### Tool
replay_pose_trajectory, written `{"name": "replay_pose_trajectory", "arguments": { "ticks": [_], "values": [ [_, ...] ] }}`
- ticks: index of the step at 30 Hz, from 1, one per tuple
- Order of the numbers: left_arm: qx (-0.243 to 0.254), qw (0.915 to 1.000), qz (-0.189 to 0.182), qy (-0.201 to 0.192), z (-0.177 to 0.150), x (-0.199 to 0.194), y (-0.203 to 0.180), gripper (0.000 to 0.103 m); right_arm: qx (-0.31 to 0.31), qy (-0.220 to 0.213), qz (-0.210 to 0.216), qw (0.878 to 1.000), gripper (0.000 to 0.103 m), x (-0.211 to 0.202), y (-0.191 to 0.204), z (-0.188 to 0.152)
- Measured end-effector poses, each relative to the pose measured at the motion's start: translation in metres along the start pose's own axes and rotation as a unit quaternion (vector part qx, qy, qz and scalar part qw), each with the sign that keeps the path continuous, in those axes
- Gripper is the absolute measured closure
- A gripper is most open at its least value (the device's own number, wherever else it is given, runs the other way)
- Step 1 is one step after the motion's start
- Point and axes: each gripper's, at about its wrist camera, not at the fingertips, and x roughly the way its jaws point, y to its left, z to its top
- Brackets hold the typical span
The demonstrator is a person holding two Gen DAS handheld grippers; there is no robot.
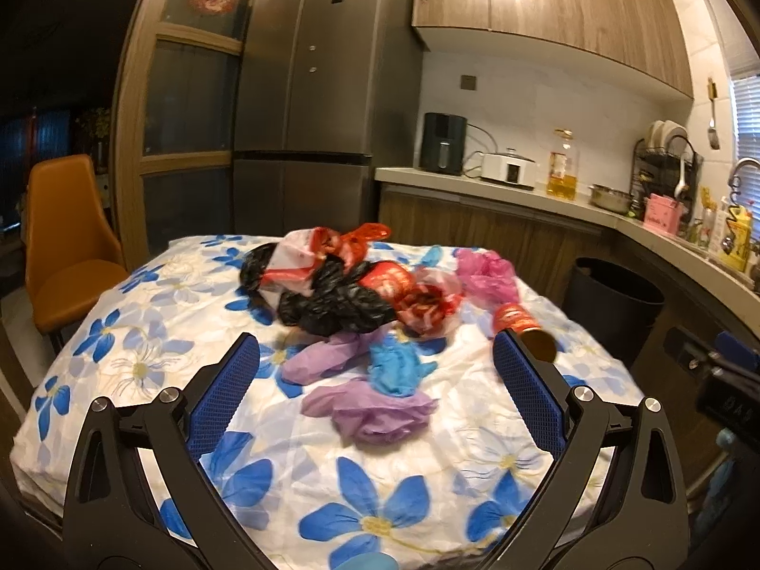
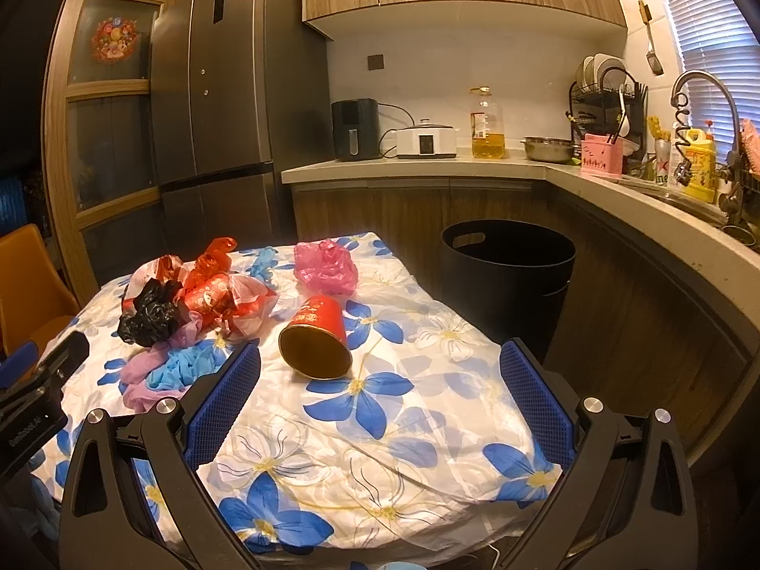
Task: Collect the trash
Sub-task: 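Grasp the blue glove with the left tool while the right tool grasps the red cup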
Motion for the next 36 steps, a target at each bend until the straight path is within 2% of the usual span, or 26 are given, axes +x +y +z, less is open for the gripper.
{"name": "replay_pose_trajectory", "arguments": {
  "ticks": [1, 4, 6, 8, 15, 20, 23, 27, 29, 31, 36],
  "values": [
    [-0.003, 1.0000, 0.005, 0.002, -0.004, 0.004, 0.003, 0.009, -0.003, 0.000, 0.002, 1.000, 0.011, 0.003, 0.001, -0.002],
    [-0.011, 0.9997, 0.017, 0.013, -0.015, 0.018, 0.012, 0.014, -0.007, 0.006, 0.011, 1.000, 0.014, 0.016, 0.004, -0.007],
    [-0.015, 0.9996, 0.018, 0.017, -0.022, 0.026, 0.016, 0.017, -0.009, 0.009, 0.012, 1.000, 0.022, 0.024, 0.005, -0.010],
    [-0.015, 0.9995, 0.018, 0.020, -0.027, 0.034, 0.019, 0.021, -0.009, 0.011, 0.013, 1.000, 0.024, 0.033, 0.006, -0.013],
    [-0.023, 0.9988, -0.024, 0.036, -0.040, 0.061, 0.020, 0.024, -0.021, 0.009, 0.031, 0.999, 0.030, 0.064, 0.011, -0.022],
    [-0.028, 0.9976, -0.039, 0.050, -0.029, 0.084, 0.013, 0.029, -0.029, 0.020, 0.034, 0.999, 0.040, 0.087, 0.016, -0.027],
    [-0.019, 0.9970, -0.040, 0.063, -0.024, 0.101, 0.007, 0.039, -0.032, 0.022, 0.039, 0.998, 0.045, 0.100, 0.018, -0.029],
    [-0.009, 0.9935, -0.047, 0.103, -0.029, 0.127, -0.001, 0.056, -0.039, 0.027, 0.042, 0.998, 0.053, 0.116, 0.021, -0.030],
    [-0.005, 0.9923, -0.044, 0.116, -0.032, 0.134, -0.001, 0.064, -0.041, 0.030, 0.041, 0.998, 0.061, 0.124, 0.022, -0.031],
    [-0.007, 0.9919, -0.047, 0.118, -0.032, 0.137, 0.001, 0.075, -0.041, 0.035, 0.044, 0.998, 0.066, 0.133, 0.022, -0.031],
    [-0.004, 0.9913, -0.047, 0.122, -0.030, 0.142, 0.002, 0.087, -0.044, 0.045, 0.050, 0.997, 0.080, 0.150, 0.025, -0.032]
  ]
}}
